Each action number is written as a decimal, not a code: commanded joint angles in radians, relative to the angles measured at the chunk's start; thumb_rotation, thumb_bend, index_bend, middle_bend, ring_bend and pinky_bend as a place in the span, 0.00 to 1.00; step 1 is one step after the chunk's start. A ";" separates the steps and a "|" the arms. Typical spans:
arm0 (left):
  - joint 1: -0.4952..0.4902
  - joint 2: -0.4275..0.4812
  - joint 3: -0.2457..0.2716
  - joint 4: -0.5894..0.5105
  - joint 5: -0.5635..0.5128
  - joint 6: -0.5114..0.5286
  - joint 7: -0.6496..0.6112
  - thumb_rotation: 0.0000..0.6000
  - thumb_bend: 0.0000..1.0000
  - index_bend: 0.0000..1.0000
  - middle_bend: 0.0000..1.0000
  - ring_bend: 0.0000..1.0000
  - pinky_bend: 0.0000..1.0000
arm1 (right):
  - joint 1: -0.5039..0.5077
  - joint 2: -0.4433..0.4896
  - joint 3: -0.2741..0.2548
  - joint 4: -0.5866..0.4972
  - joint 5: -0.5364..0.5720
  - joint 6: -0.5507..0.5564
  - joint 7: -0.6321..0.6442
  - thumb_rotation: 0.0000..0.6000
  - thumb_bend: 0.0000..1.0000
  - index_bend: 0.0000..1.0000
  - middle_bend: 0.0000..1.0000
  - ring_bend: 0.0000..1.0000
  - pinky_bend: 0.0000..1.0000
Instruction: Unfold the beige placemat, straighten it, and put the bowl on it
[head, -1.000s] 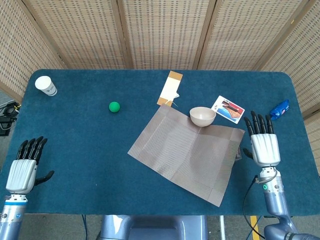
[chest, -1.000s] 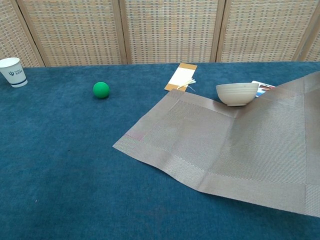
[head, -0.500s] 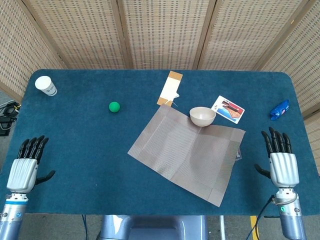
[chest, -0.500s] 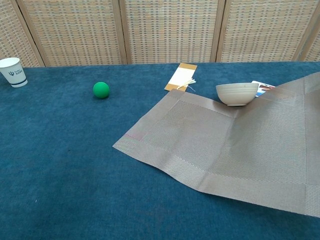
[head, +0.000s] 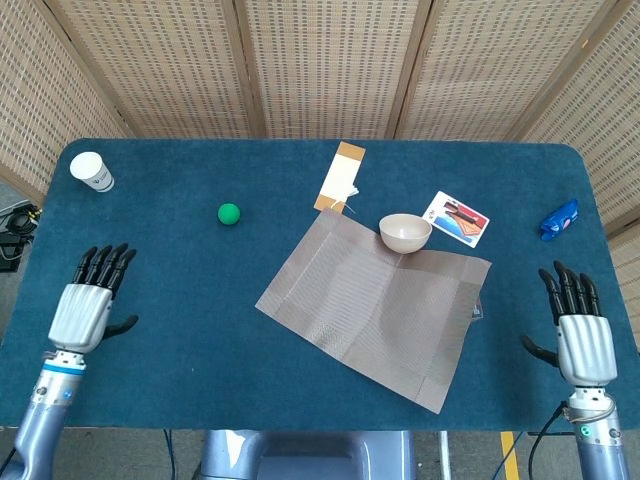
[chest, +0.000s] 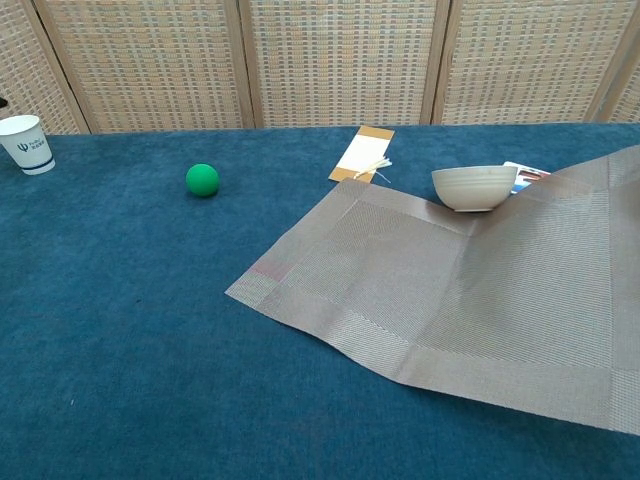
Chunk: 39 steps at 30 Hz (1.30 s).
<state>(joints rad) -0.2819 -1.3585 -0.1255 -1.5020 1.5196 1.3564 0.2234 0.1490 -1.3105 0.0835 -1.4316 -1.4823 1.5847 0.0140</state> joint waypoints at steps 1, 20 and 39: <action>-0.078 -0.025 -0.032 -0.003 -0.020 -0.088 0.082 1.00 0.05 0.02 0.00 0.00 0.00 | -0.004 0.008 0.004 -0.005 -0.003 -0.003 0.013 1.00 0.13 0.07 0.00 0.00 0.00; -0.346 -0.243 -0.086 0.131 -0.200 -0.376 0.361 1.00 0.07 0.02 0.00 0.00 0.00 | -0.016 0.037 0.021 -0.018 -0.015 -0.010 0.053 1.00 0.13 0.09 0.00 0.00 0.00; -0.447 -0.393 -0.050 0.233 -0.257 -0.437 0.439 1.00 0.07 0.02 0.00 0.00 0.00 | -0.012 0.034 0.044 0.010 0.015 -0.045 0.089 1.00 0.13 0.09 0.00 0.00 0.00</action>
<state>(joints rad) -0.7233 -1.7433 -0.1796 -1.2772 1.2671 0.9212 0.6568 0.1373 -1.2764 0.1267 -1.4220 -1.4674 1.5403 0.1016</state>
